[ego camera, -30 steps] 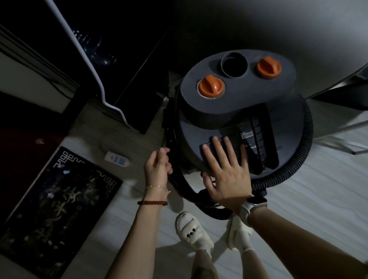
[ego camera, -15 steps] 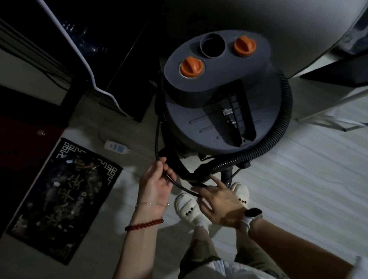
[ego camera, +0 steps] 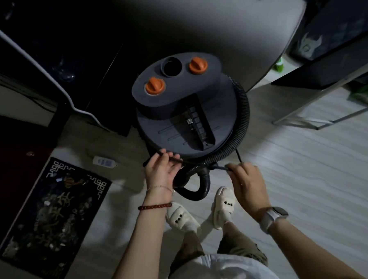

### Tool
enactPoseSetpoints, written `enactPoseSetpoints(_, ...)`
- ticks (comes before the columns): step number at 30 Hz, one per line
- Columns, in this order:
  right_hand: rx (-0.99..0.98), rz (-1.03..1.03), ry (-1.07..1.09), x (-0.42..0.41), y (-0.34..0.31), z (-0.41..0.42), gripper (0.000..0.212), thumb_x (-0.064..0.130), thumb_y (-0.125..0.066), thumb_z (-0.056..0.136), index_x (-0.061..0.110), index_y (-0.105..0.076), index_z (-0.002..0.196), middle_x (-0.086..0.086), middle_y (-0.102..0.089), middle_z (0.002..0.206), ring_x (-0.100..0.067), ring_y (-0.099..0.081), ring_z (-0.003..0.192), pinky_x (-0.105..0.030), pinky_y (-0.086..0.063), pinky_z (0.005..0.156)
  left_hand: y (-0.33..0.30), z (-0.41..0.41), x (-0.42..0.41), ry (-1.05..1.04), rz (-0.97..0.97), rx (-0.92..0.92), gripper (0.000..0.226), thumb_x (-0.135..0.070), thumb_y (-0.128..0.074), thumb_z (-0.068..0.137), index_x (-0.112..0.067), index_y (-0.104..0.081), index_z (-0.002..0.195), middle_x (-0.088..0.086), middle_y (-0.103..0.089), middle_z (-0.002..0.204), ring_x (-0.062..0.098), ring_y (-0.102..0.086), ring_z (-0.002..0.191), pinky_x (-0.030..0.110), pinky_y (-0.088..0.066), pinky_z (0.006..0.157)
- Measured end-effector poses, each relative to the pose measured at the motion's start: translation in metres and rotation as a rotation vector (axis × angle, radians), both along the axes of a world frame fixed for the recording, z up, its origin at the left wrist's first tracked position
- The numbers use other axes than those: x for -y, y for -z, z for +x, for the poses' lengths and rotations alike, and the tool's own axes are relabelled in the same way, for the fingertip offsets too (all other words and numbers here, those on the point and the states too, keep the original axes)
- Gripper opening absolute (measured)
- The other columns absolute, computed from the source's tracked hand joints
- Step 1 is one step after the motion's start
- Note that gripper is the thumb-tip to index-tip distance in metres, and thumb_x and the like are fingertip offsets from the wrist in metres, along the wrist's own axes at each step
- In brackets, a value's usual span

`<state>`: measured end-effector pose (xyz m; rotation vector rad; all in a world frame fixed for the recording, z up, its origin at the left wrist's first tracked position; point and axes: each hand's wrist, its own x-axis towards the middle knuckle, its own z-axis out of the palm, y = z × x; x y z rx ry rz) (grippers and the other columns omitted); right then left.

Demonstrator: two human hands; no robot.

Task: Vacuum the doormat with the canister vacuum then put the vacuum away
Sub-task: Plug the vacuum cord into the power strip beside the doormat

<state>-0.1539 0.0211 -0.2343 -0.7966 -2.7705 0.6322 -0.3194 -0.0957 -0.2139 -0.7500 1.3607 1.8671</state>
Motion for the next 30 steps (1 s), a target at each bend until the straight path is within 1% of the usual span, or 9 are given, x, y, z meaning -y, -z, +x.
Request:
enactPoseSetpoints(4, 0.002, 0.016, -0.003, -0.024, -0.003, -0.015, 0.02, 0.023, -0.041, 0.091, 0.012, -0.055, 0.099, -0.007, -0.053, 0.069, -0.024, -0.049, 0.059, -0.032, -0.04, 0.056, -0.011, -0.018, -0.028, -0.037, 0.007, -0.023, 0.022, 0.0, -0.038, 0.096, -0.013, -0.048, 0.081, 0.003, -0.052, 0.077, 0.006, -0.065, 0.055, 0.027, -0.053, 0.068)
enactPoseSetpoints(9, 0.1, -0.086, -0.016, -0.069, 0.012, 0.01, 0.028, 0.026, -0.038, 0.091, 0.008, -0.059, 0.096, -0.01, -0.058, 0.073, -0.03, -0.055, 0.058, -0.04, -0.049, 0.055, -0.002, 0.0, -0.048, 0.021, -0.156, 0.059, 0.008, -0.001, -0.044, 0.095, -0.005, -0.051, 0.091, 0.007, -0.054, 0.081, 0.017, -0.06, 0.073, 0.035, -0.05, 0.087)
enactPoseSetpoints(11, 0.089, -0.16, -0.083, -0.073, 0.009, 0.02, 0.026, 0.026, -0.038, 0.092, 0.009, -0.056, 0.099, -0.012, -0.057, 0.076, -0.029, -0.055, 0.057, -0.038, -0.048, 0.046, 0.003, 0.016, -0.052, 0.035, -0.195, 0.073, 0.013, -0.001, -0.046, 0.094, -0.005, -0.049, 0.106, 0.008, -0.056, 0.083, 0.016, -0.063, 0.071, 0.032, -0.051, 0.08)
enactPoseSetpoints(13, 0.068, -0.201, -0.123, -0.072, 0.004, 0.026, 0.024, 0.026, -0.04, 0.092, 0.01, -0.055, 0.102, -0.011, -0.057, 0.077, -0.027, -0.055, 0.056, -0.035, -0.048, 0.042, 0.006, 0.033, -0.059, 0.084, -0.228, 0.072, 0.012, -0.003, -0.046, 0.094, -0.005, -0.05, 0.105, 0.008, -0.058, 0.085, 0.016, -0.061, 0.075, 0.028, -0.049, 0.075)
enactPoseSetpoints(18, 0.026, -0.239, -0.103, -0.072, 0.002, 0.025, 0.029, 0.026, -0.041, 0.092, 0.007, -0.06, 0.104, -0.01, -0.052, 0.074, -0.025, -0.051, 0.057, -0.03, -0.043, 0.045, 0.013, 0.059, -0.067, 0.177, -0.459, -0.107, 0.026, -0.013, -0.05, 0.094, -0.004, -0.048, 0.118, 0.007, -0.055, 0.105, 0.015, -0.056, 0.085, 0.023, -0.048, 0.073)
enactPoseSetpoints(22, 0.232, -0.345, -0.26, -0.07, 0.015, 0.051, 0.039, 0.034, -0.036, 0.092, 0.014, -0.065, 0.11, -0.007, -0.057, 0.08, -0.025, -0.057, 0.066, -0.029, -0.044, 0.052, 0.026, 0.067, -0.054, 0.271, -0.691, -0.36, 0.044, -0.013, -0.057, 0.09, -0.001, -0.039, 0.129, 0.016, -0.047, 0.129, 0.016, -0.05, 0.102, 0.022, -0.043, 0.083)
enactPoseSetpoints(25, 0.415, -0.485, -0.329, -0.065, 0.017, 0.048, 0.049, 0.043, -0.028, 0.093, 0.018, -0.06, 0.123, -0.008, -0.059, 0.098, -0.025, -0.058, 0.087, -0.028, -0.043, 0.068, 0.041, 0.07, -0.054, 0.174, -0.579, -0.121, 0.055, -0.013, -0.059, 0.089, -0.002, -0.03, 0.135, 0.014, -0.052, 0.125, 0.017, -0.054, 0.094, 0.029, -0.046, 0.08)
enactPoseSetpoints(27, 0.49, -0.489, -0.39, -0.06, 0.022, 0.04, 0.041, 0.035, -0.034, 0.097, 0.019, -0.052, 0.131, -0.008, -0.056, 0.113, -0.023, -0.054, 0.103, -0.03, -0.043, 0.08, 0.051, 0.072, -0.057, 0.065, -0.418, 0.094, 0.058, -0.011, -0.059, 0.089, -0.005, -0.029, 0.138, 0.007, -0.059, 0.098, 0.016, -0.057, 0.076, 0.03, -0.049, 0.069)
enactPoseSetpoints(30, 0.385, -0.423, -0.266, -0.059, 0.022, 0.022, 0.04, 0.019, -0.04, 0.095, 0.012, -0.048, 0.134, -0.012, -0.055, 0.122, -0.03, -0.053, 0.11, -0.036, -0.046, 0.085, 0.069, 0.074, -0.055, -0.05, -0.444, 0.125, 0.051, 0.003, -0.053, 0.089, -0.002, -0.033, 0.136, 0.006, -0.055, 0.087, 0.015, -0.054, 0.063, 0.019, -0.053, 0.053)
